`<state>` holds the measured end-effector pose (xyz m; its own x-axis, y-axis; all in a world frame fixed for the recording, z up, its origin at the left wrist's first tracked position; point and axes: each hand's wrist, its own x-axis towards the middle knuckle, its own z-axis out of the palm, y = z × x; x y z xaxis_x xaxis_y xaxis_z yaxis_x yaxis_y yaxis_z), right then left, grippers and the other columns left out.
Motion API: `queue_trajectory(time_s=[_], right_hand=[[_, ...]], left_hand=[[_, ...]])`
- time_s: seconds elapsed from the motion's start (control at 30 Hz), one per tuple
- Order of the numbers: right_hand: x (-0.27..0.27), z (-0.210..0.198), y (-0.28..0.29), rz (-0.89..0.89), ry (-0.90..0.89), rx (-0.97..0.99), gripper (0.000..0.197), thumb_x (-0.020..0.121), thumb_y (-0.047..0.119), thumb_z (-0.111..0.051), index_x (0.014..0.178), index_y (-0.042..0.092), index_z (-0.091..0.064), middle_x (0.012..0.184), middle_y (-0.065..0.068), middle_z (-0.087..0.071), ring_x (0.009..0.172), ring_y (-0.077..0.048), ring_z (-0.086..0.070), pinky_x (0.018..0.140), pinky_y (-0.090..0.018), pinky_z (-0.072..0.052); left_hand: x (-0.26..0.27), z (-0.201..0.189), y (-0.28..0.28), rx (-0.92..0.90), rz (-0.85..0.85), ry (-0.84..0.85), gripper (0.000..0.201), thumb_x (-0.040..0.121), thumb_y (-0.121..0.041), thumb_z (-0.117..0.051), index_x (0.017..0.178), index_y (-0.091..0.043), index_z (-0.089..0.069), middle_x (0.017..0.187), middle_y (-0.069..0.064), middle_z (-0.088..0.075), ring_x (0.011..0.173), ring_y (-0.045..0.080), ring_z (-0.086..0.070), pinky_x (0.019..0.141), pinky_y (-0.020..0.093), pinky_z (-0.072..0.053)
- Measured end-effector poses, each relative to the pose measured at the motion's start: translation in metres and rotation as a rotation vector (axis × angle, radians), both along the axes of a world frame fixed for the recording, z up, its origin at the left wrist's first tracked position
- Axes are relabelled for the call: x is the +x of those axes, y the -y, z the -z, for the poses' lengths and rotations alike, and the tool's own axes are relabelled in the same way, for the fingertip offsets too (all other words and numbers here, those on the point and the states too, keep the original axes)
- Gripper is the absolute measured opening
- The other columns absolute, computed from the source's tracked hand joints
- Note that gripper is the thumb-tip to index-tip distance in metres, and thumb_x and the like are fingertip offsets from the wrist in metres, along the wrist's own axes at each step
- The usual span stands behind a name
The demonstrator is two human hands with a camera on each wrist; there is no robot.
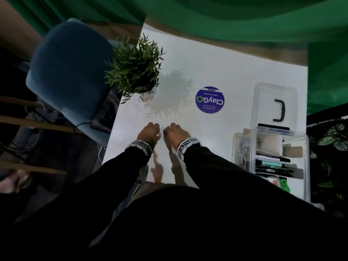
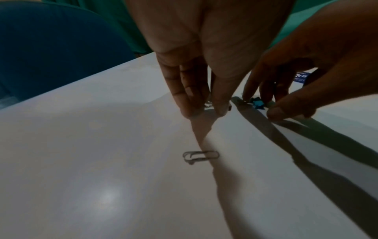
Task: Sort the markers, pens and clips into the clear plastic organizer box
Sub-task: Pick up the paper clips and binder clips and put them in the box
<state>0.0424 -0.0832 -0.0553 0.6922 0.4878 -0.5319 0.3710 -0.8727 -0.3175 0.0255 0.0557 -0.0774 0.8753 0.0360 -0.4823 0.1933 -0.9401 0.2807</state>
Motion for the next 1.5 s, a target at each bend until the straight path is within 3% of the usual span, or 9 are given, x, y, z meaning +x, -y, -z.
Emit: queue_trajectory(time_s=[0.17, 0.43, 0.77, 0.97, 1.1, 1.17, 1.27, 1.33, 1.5], right_hand=[[-0.005, 0.004, 0.006, 0.048, -0.022, -0.036, 0.041, 0.084, 0.004, -0.055, 0.123, -0.003, -0.047, 0.124, -0.02, -0.047, 0.114, -0.038, -0.051, 0.089, -0.046, -0.047], [-0.003, -0.015, 0.066, 0.279, -0.064, 0.101, 0.023, 0.088, 0.015, -0.051, 0.109, 0.005, -0.053, 0.109, -0.017, -0.063, 0.1, -0.035, -0.06, 0.077, -0.036, -0.046], [-0.013, -0.097, 0.245, 0.854, 0.27, 0.402, 0.013, 0.085, 0.014, -0.064, 0.098, 0.015, -0.064, 0.091, -0.001, -0.068, 0.081, -0.018, -0.065, 0.079, -0.034, -0.055], [-0.042, -0.102, 0.343, 0.999, 0.397, 0.223, 0.015, 0.086, 0.023, -0.065, 0.099, 0.015, -0.068, 0.097, -0.007, -0.072, 0.087, -0.026, -0.067, 0.078, -0.036, -0.056], [-0.046, -0.095, 0.366, 0.918, 0.317, 0.146, 0.026, 0.084, 0.008, -0.06, 0.109, 0.013, -0.066, 0.108, -0.011, -0.07, 0.1, -0.03, -0.065, 0.087, -0.038, -0.054], [-0.047, -0.095, 0.368, 0.887, 0.349, 0.148, 0.036, 0.082, 0.002, -0.058, 0.116, 0.012, -0.063, 0.117, -0.014, -0.062, 0.104, -0.031, -0.061, 0.09, -0.041, -0.052], [-0.05, -0.092, 0.367, 0.91, 0.419, 0.082, 0.044, 0.084, 0.005, -0.057, 0.128, 0.01, -0.051, 0.126, -0.018, -0.047, 0.114, -0.034, -0.05, 0.091, -0.041, -0.048], [-0.052, -0.088, 0.364, 0.924, 0.322, 0.027, 0.053, 0.087, 0.009, -0.058, 0.136, 0.011, -0.039, 0.129, -0.021, -0.043, 0.115, -0.038, -0.049, 0.09, -0.044, -0.047], [-0.048, -0.077, 0.353, 0.84, 0.18, -0.027, 0.062, 0.088, 0.008, -0.057, 0.141, 0.014, -0.026, 0.125, -0.02, -0.046, 0.109, -0.041, -0.054, 0.085, -0.043, -0.046]], left_hand=[[0.008, -0.004, -0.001, -0.038, -0.036, 0.004, 0.017, 0.088, -0.024, -0.059, 0.097, -0.01, -0.056, 0.105, 0.015, -0.055, 0.098, 0.033, -0.055, 0.078, 0.038, -0.043], [0.016, -0.033, 0.007, -0.22, -0.12, -0.016, 0.014, 0.081, -0.033, -0.068, 0.081, -0.025, -0.056, 0.083, -0.002, -0.068, 0.085, 0.025, -0.064, 0.073, 0.035, -0.052], [0.019, -0.11, 0.219, -0.674, 0.172, 0.187, 0.016, 0.079, -0.031, -0.07, 0.085, -0.02, -0.06, 0.083, -0.006, -0.066, 0.073, 0.013, -0.06, 0.07, 0.032, -0.053], [0.018, -0.125, 0.342, -0.641, 0.318, 0.196, 0.013, 0.081, -0.031, -0.066, 0.088, -0.022, -0.06, 0.086, -0.005, -0.067, 0.083, 0.015, -0.062, 0.071, 0.033, -0.053], [0.013, -0.117, 0.378, -0.49, 0.385, 0.181, 0.02, 0.086, -0.028, -0.065, 0.102, -0.017, -0.061, 0.099, 0.003, -0.066, 0.09, 0.021, -0.062, 0.072, 0.03, -0.046], [0.009, -0.112, 0.376, -0.466, 0.359, 0.204, 0.021, 0.087, -0.023, -0.062, 0.107, -0.018, -0.061, 0.101, 0.003, -0.064, 0.09, 0.02, -0.061, 0.074, 0.03, -0.045], [0.006, -0.107, 0.343, -0.508, 0.161, 0.295, 0.013, 0.089, -0.015, -0.051, 0.095, -0.02, -0.063, 0.093, 0.001, -0.062, 0.08, 0.017, -0.058, 0.072, 0.03, -0.048], [0.008, -0.096, 0.299, -0.482, 0.015, 0.344, 0.013, 0.087, -0.011, -0.05, 0.089, -0.016, -0.062, 0.091, 0.003, -0.064, 0.078, 0.018, -0.059, 0.069, 0.028, -0.047], [-0.013, -0.041, 0.151, -0.106, -0.251, 0.272, 0.019, 0.083, -0.006, -0.054, 0.097, -0.013, -0.065, 0.105, 0.018, -0.061, 0.097, 0.034, -0.06, 0.084, 0.037, -0.048]])
